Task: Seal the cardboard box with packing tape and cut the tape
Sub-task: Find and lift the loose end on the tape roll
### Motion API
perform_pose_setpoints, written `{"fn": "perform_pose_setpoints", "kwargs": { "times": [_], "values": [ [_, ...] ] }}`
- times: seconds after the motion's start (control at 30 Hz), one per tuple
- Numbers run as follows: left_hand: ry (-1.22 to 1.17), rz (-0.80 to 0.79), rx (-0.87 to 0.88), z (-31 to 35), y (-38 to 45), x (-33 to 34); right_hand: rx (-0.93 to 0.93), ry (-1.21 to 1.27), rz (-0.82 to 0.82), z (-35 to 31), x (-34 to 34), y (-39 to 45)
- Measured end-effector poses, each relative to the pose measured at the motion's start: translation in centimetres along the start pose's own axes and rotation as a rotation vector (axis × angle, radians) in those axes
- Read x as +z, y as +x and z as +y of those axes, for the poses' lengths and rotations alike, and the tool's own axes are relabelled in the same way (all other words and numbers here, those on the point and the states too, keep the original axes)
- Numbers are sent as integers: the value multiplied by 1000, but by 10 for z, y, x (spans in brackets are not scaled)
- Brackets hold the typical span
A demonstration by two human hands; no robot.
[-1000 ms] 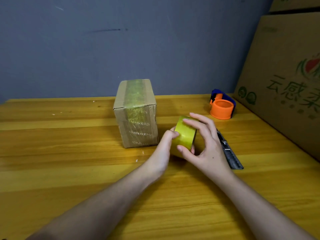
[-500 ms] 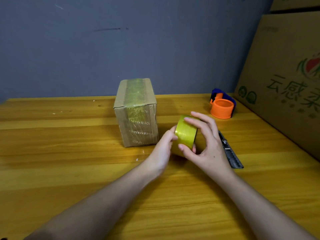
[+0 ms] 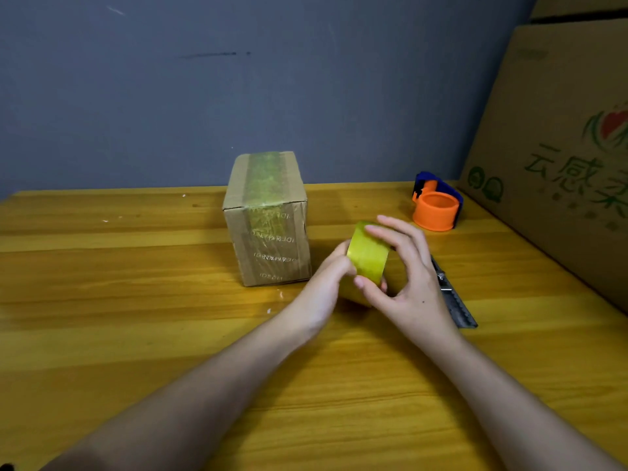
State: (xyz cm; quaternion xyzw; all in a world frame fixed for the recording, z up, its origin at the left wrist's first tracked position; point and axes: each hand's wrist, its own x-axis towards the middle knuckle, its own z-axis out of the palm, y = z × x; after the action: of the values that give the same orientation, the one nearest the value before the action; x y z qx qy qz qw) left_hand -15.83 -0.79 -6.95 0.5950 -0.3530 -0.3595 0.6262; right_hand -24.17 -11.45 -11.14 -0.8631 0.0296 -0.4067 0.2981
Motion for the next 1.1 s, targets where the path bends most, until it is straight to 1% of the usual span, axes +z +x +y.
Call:
{"fn": "perform_pose_setpoints", "kwargs": {
  "times": [0.03, 0.07, 0.13, 0.2, 0.27, 0.37, 0.57, 0.7, 0.83, 0.93, 1.1],
  "values": [
    [42, 0, -5, 0, 0, -1, 21, 13, 13, 1, 0, 1],
    [87, 32, 31, -4, 2, -2, 49, 28, 33, 2, 0, 1],
    [173, 106, 156, -20, -2, -3, 112, 58, 78, 4, -1, 2],
    [309, 116, 256, -39, -9, -2, 146, 58, 81, 5, -2, 1],
    [423, 190, 323, -45, -10, 1, 131, 8, 55, 3, -2, 1],
    [426, 233, 391, -41, -10, 2, 55, -102, 77, -1, -4, 2],
    [562, 309, 459, -44, -7, -4, -73, -108, 109, -8, -4, 2],
    [571, 344, 488, -45, -8, -5, -103, -86, 131, -9, -2, 1],
    [583, 361, 489, -47, -6, -5, -66, -53, 119, -10, -1, 2],
    [638, 385, 477, -49, -5, -7, -26, -18, 107, -10, -2, 2],
    [665, 369, 491, -49, -5, -7, 24, 39, 95, -10, -2, 2]
  ]
}}
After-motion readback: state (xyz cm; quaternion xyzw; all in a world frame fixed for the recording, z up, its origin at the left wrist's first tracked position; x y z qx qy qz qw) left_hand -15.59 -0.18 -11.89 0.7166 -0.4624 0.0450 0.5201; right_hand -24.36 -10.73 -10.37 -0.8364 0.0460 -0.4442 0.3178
